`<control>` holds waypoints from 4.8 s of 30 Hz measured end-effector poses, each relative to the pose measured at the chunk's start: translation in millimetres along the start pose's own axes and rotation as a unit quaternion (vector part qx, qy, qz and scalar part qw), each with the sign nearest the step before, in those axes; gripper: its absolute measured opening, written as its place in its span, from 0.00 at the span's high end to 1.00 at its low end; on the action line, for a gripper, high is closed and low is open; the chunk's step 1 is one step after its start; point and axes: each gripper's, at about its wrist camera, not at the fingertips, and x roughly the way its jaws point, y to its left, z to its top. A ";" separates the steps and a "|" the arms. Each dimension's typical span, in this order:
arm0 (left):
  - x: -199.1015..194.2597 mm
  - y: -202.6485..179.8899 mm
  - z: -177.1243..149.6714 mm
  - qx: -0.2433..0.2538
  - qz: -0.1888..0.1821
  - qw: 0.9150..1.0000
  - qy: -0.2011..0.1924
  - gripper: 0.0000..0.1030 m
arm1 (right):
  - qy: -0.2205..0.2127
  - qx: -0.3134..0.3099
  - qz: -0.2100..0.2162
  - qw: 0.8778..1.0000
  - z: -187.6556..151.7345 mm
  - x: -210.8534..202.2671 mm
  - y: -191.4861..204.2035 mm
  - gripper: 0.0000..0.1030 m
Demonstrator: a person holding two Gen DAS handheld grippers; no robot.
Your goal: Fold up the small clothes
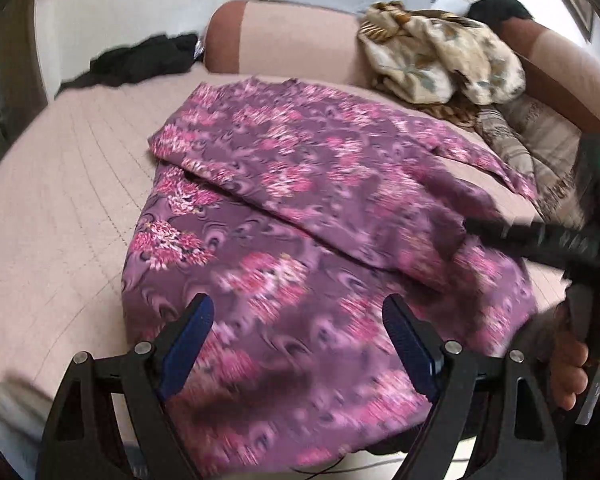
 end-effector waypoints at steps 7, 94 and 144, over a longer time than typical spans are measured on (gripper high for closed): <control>-62.2 -45.6 -16.6 0.030 0.034 0.999 -0.028 0.13 | -0.113 -0.018 -0.088 0.990 -55.4 -107.9 32.2 0.13; 129.0 99.4 128.6 -0.195 -0.133 0.968 0.086 0.13 | 0.069 -0.205 0.080 0.973 26.5 77.6 119.6 0.27; 240.9 198.5 311.1 -0.140 0.022 0.987 0.070 0.97 | 0.049 0.026 0.017 0.998 321.0 174.0 -117.5 0.95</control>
